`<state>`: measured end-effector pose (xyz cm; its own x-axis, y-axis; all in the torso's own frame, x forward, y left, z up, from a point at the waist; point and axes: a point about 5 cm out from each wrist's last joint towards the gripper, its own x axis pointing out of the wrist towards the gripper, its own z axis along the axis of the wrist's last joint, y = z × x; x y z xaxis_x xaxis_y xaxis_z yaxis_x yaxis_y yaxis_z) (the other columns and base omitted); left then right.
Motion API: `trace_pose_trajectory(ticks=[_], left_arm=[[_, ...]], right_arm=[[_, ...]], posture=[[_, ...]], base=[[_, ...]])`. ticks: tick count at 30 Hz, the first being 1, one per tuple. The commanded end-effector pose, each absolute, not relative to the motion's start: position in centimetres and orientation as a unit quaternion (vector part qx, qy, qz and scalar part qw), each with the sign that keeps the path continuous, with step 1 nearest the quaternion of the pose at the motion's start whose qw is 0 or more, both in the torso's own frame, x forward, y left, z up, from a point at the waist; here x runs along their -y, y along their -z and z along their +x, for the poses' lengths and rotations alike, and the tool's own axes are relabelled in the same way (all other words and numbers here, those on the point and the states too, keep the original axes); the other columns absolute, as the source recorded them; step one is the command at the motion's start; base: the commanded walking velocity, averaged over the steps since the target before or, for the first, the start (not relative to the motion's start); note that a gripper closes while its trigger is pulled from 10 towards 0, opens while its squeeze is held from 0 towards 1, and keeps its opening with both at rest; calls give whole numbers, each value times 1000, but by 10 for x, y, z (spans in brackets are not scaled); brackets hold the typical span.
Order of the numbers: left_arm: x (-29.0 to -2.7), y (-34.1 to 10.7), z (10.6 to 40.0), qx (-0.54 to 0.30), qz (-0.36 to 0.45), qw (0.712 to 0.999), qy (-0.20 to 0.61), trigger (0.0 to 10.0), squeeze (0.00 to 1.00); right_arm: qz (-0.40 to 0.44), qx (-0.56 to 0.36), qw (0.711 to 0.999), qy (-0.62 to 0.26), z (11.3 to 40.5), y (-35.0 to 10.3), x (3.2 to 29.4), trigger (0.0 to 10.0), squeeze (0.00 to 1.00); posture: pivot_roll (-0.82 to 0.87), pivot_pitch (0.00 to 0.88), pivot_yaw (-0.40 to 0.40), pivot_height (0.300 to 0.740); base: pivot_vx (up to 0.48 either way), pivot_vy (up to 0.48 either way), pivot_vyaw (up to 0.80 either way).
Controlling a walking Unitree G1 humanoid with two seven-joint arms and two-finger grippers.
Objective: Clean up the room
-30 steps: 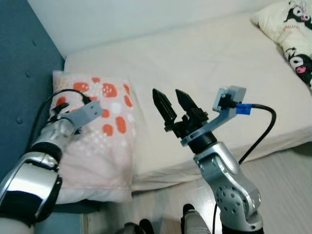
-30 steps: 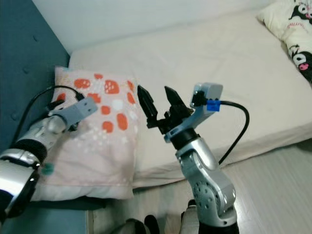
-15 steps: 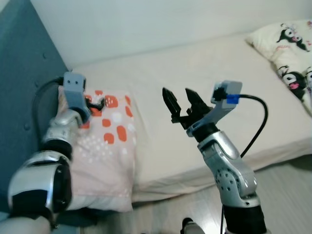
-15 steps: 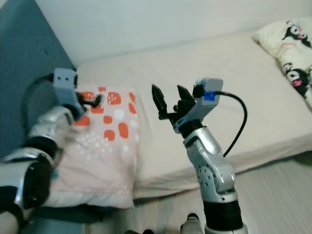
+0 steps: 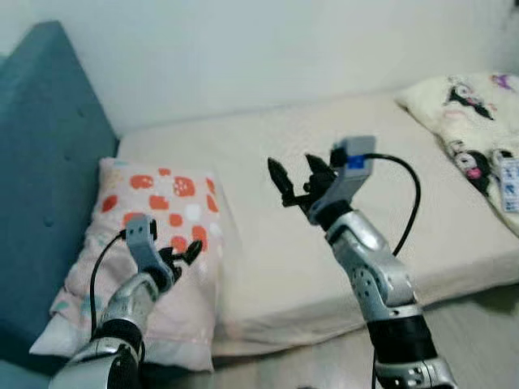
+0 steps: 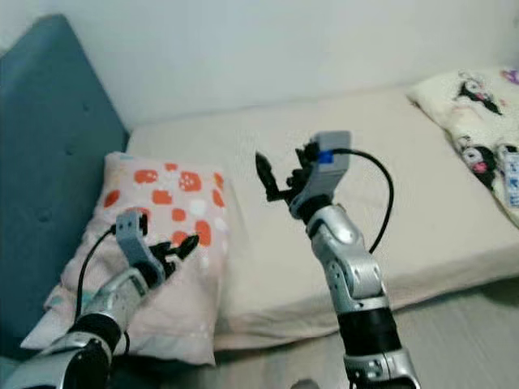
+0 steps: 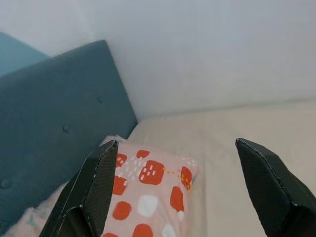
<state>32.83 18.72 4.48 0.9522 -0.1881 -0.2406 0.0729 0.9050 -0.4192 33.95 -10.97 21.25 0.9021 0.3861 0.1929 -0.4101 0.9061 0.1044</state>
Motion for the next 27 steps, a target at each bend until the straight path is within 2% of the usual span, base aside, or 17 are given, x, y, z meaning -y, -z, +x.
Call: trace_pose_trajectory(ticks=[1, 5, 9, 15, 18, 19, 23, 27], left_arm=[[-191, -33, 320, -155, -225, 961, 34, 10000, 0], [-189, -29, 316, -161, -221, 962, 18, 10000, 0], [-180, -28, 316, -163, -212, 963, 23, 10000, 0], [-183, -24, 312, -174, -188, 967, 17, 10000, 0], [-193, -15, 304, -192, -188, 963, -4, 10000, 0], [-206, -5, 293, -211, -187, 959, -27, 10000, 0], [-221, 6, 279, -236, -174, 955, -53, 10000, 0], [-243, 25, 251, -288, -171, 939, -72, 10000, 0]], right_arm=[[64, 75, 974, -204, 341, -206, 108, 10000, 0], [51, 63, 976, -203, 344, -200, 109, 10000, 0], [43, 54, 976, -208, 344, -193, 111, 10000, 0], [29, 35, 978, -202, 347, -179, 115, 10000, 0], [23, -3, 982, -185, 348, -157, 122, 10000, 0], [28, -39, 985, -169, 347, -135, 129, 10000, 0], [32, -72, 986, -150, 344, -115, 136, 10000, 0], [45, -117, 985, -121, 339, -89, 144, 10000, 0]], posture=[[-148, 92, 8, 740], [-146, 87, 5, 740], [-152, 75, 3, 740], [-155, 61, 0, 740], [-147, 48, -6, 740], [-143, 47, -9, 740], [-134, 40, -11, 740], [-125, 38, -12, 740]], base=[[0, 0, 0], [0, 0, 0], [0, 0, 800], [0, 0, 800], [0, 0, 800], [0, 0, 800], [0, 0, 800], [0, 0, 800]])
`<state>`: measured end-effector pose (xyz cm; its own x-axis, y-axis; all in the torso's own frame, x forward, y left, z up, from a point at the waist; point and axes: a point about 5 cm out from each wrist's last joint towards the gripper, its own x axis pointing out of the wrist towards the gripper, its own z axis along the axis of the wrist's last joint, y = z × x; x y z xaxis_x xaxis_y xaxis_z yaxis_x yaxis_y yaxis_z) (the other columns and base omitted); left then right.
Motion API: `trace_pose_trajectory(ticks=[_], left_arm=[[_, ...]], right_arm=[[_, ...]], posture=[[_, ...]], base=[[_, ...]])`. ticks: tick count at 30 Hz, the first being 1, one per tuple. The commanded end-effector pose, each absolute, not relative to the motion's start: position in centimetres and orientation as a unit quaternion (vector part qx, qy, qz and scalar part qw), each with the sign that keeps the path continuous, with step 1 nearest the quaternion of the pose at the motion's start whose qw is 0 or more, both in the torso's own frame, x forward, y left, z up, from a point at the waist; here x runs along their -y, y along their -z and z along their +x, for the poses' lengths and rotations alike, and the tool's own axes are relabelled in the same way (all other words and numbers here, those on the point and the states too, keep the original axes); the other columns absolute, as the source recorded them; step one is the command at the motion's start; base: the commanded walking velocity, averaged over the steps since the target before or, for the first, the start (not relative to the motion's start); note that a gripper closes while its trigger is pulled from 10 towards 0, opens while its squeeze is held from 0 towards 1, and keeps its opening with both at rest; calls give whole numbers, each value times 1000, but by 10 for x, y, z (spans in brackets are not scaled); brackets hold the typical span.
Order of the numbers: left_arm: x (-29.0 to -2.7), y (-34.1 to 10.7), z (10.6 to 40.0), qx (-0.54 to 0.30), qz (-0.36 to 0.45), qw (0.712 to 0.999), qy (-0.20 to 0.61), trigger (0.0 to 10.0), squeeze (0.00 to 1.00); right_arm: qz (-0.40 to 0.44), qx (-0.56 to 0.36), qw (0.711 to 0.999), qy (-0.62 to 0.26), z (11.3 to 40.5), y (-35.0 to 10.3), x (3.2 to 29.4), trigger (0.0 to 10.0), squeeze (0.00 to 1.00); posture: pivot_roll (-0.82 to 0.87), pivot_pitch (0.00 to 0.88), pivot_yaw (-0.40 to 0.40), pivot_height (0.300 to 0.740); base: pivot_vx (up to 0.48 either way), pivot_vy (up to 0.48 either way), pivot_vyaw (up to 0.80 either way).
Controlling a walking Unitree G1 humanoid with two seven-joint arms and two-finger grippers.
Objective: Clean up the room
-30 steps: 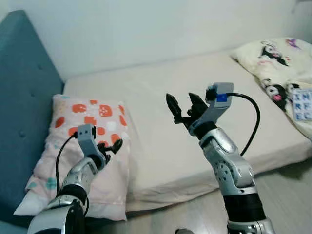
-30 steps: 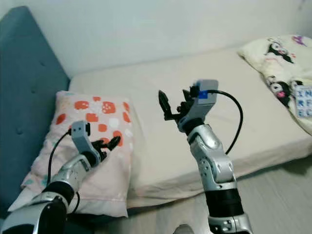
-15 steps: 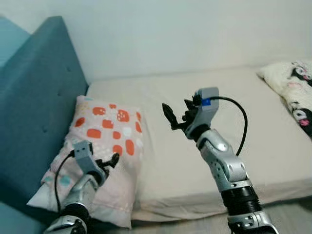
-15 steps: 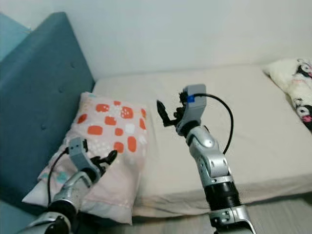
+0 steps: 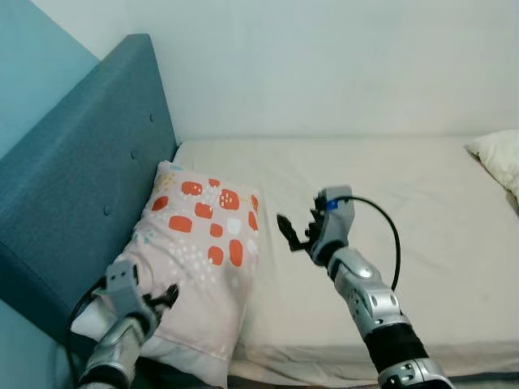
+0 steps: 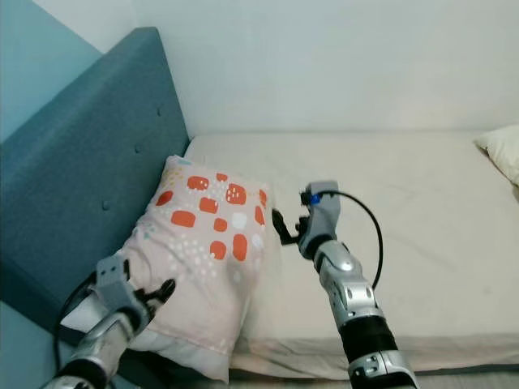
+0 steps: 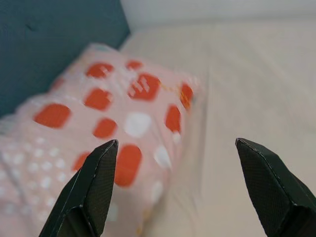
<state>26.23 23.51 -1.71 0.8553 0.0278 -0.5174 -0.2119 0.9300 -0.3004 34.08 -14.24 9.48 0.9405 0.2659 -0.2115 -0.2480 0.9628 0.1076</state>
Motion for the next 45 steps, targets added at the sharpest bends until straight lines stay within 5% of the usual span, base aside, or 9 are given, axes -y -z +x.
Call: trace_pose_trajectory(ticks=[1, 15, 30, 45], left_arm=[[-243, 26, 250, -291, -170, 939, -72, 10000, 0], [-243, 78, 170, -467, -112, 875, -58, 10000, 0], [-239, 88, 152, -523, -81, 847, -50, 10000, 0], [-246, 94, 128, -556, -71, 826, -61, 10000, 0]], right_arm=[[45, -118, 985, -121, 339, -88, 145, 10000, 0], [57, -195, 976, -74, 322, -40, 161, 10000, 0], [44, -248, 965, -65, 303, -11, 169, 10000, 0], [10, -314, 937, -154, 280, 14, 156, 10000, 0]], posture=[[-125, 38, -12, 740], [-141, 37, -4, 740], [-156, 38, 1, 740], [-156, 45, 4, 740]], base=[[0, 0, 800], [0, 0, 800], [0, -155, 800], [0, 0, 800]])
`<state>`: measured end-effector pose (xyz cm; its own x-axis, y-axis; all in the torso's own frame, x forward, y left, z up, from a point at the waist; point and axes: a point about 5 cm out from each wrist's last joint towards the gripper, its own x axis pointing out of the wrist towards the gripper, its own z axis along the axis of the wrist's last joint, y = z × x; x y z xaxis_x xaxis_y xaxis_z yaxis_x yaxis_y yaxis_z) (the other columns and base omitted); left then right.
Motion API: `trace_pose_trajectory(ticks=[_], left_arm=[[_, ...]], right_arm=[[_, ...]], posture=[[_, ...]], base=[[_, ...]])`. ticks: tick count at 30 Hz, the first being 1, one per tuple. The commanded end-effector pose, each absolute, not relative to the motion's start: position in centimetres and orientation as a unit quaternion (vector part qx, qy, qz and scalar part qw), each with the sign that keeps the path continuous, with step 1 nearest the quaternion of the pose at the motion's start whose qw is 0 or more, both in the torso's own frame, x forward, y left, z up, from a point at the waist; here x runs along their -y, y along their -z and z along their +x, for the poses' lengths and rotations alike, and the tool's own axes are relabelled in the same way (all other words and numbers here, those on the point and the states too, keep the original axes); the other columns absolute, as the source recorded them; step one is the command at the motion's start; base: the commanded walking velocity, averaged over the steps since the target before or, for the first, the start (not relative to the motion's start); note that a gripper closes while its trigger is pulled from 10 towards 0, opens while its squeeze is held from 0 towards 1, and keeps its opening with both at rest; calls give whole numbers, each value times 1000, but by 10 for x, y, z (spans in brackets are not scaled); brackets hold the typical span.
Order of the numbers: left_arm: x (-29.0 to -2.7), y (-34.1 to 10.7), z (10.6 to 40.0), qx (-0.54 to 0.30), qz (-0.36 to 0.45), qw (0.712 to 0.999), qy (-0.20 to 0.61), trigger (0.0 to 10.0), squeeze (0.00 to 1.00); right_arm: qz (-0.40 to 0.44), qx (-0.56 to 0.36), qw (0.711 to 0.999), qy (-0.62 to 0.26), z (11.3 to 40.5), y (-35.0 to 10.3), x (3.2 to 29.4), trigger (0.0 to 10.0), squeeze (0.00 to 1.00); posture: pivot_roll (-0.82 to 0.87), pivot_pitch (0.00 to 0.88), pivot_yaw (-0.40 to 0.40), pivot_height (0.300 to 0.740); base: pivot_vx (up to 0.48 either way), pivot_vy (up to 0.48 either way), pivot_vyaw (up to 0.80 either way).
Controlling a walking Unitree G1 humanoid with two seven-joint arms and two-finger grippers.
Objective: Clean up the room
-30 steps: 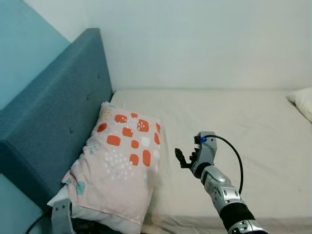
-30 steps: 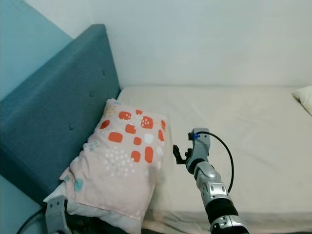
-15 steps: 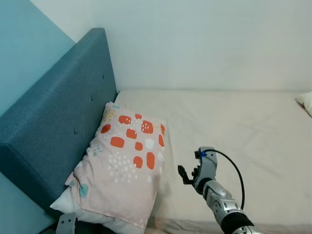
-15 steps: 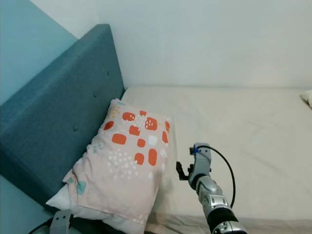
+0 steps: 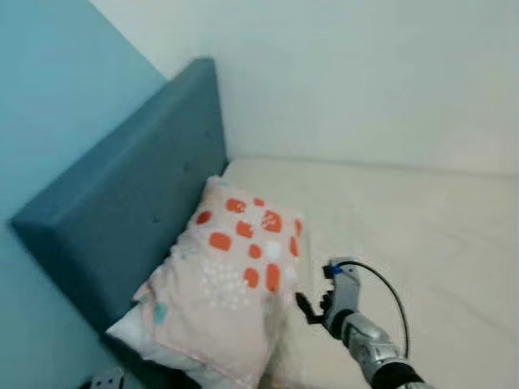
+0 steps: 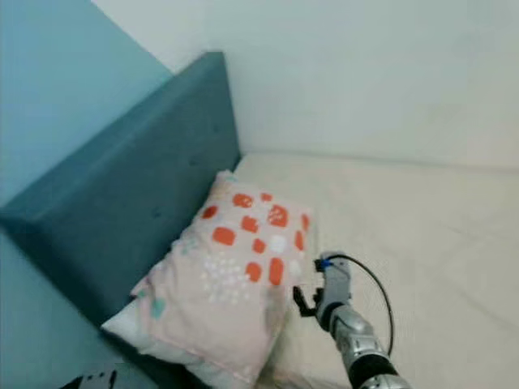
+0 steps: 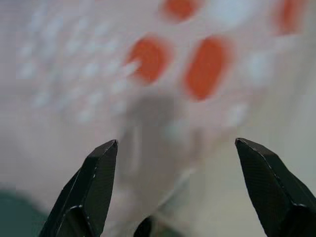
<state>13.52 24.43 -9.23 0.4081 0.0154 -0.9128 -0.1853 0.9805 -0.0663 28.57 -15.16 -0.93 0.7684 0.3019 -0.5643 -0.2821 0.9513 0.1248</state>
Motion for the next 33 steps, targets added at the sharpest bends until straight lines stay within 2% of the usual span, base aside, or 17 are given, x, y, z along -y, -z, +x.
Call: trace_pose_trajectory(ticks=[1, 12, 14, 16, 19, 22, 27, 33], left_arm=[[-246, 95, 126, -559, -71, 824, -61, 10000, 0], [-246, 98, 117, -569, -75, 817, -61, 10000, 0], [-245, 98, 115, -569, -71, 818, -50, 10000, 0], [-245, 98, 115, -569, -71, 818, -50, 10000, 0], [-242, 100, 111, -576, -75, 814, -30, 10000, 0], [-240, 100, 110, -578, -84, 811, -28, 10000, 0], [-238, 102, 106, -580, -98, 808, -23, 10000, 0], [-241, 101, 105, -580, -97, 808, -26, 10000, 0]], right_arm=[[12, -317, 935, -158, 279, 16, 155, 10000, 0], [4, -334, 927, -169, 273, 21, 156, 10000, 0], [-28, -345, 933, -98, 275, 23, 172, 10000, 0], [-28, -345, 933, -98, 275, 23, 172, 10000, 0], [-39, -353, 934, -29, 276, 21, 193, 10000, 0], [-41, -355, 934, -15, 275, 21, 197, 10000, 0], [-39, -367, 929, 16, 273, 22, 206, 10000, 0], [-8, -339, 940, 41, 279, 15, 212, 10000, 0]], posture=[[-155, 45, 4, 740], [-153, 45, 4, 740], [-155, 42, 4, 740], [-155, 42, 4, 740], [-159, 38, 7, 740], [-162, 38, 6, 740], [-166, 34, 4, 740], [-170, 39, 5, 740]], base=[[0, 0, 800], [0, 0, 800], [0, 0, 0], [0, 0, 0], [0, -472, 0], [0, -472, 0], [0, 0, 0], [0, 0, 0]])
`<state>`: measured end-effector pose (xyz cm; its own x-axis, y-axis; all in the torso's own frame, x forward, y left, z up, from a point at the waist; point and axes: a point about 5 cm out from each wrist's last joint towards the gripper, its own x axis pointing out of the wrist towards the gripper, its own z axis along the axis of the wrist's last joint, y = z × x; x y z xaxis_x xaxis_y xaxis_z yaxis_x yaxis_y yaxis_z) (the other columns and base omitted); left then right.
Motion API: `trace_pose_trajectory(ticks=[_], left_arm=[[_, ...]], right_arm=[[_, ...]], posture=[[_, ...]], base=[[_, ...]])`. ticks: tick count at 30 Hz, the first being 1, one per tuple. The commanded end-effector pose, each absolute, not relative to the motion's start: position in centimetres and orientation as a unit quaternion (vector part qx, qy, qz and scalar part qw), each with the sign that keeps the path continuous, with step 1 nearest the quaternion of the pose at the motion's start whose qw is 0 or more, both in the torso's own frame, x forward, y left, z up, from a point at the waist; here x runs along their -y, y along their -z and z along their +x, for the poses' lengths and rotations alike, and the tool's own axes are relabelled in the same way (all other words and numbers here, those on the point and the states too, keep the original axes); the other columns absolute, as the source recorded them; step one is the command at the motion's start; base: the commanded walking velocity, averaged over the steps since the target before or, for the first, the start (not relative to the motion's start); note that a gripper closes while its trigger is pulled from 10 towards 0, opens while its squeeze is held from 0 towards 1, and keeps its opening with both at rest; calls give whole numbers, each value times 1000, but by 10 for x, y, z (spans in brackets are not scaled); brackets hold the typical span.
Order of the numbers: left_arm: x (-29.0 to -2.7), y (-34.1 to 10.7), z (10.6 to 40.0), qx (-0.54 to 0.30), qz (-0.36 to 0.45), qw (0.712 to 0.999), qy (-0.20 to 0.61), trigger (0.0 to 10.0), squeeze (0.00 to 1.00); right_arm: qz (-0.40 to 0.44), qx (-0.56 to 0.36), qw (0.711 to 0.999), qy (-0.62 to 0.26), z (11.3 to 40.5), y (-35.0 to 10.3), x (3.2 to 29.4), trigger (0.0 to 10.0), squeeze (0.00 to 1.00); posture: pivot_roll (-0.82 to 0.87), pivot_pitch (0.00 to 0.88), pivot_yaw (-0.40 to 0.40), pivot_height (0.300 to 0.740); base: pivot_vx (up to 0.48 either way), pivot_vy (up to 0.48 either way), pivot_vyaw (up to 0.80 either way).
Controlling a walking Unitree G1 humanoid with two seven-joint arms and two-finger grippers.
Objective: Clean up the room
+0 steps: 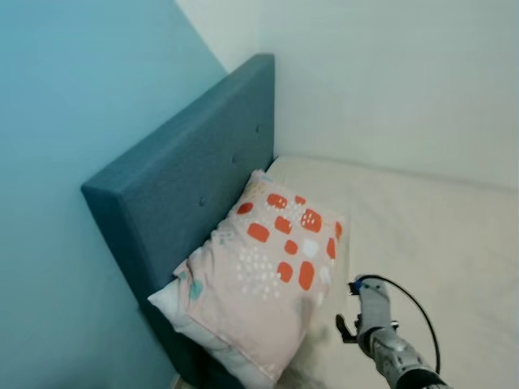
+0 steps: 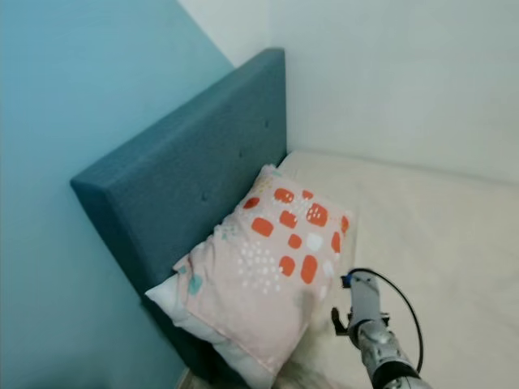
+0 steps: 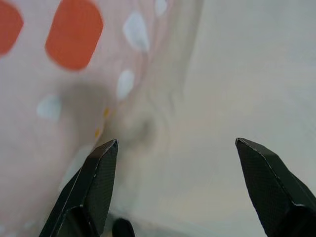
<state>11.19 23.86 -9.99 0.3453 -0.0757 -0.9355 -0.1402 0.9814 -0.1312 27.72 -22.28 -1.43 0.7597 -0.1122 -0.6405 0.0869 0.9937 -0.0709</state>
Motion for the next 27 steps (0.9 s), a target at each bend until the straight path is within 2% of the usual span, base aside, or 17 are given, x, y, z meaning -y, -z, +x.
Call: trace_pose_trajectory(ticks=[1, 4, 15, 22, 25, 26, 27], left_arm=[[-242, 101, 105, -579, -97, 809, -27, 10000, 0], [-246, 100, 106, -575, -93, 812, -30, 10000, 0], [-247, 99, 106, -572, -99, 813, -35, 10000, 0], [-245, 98, 113, -552, -112, 825, -45, 10000, 0], [-241, 91, 133, -508, -141, 850, -25, 10000, 0], [-241, 91, 133, -508, -141, 850, -25, 10000, 0], [-238, 88, 141, -489, -140, 861, 5, 10000, 0]], right_arm=[[4, -326, 943, 58, 283, 11, 216, 10000, 0], [42, -290, 952, 88, 292, 0, 223, 10000, 0], [81, -256, 960, 77, 301, -11, 219, 10000, 0], [115, -233, 962, 87, 305, -17, 222, 10000, 0], [176, -212, 954, 118, 306, -21, 232, 10000, 0], [176, -212, 954, 118, 306, -21, 232, 10000, 0], [200, -203, 950, 125, 306, -22, 234, 10000, 0]], posture=[[-169, 42, 4, 736], [-172, 48, 5, 716], [-172, 63, 1, 681], [-170, 80, -3, 661], [-165, 99, -3, 646], [-165, 99, -3, 646], [-163, 102, -2, 641]], base=[[0, 0, 0], [0, 0, 0], [0, 0, 0], [0, 0, 0], [0, 0, 0], [0, 0, 0], [0, 0, 0]])
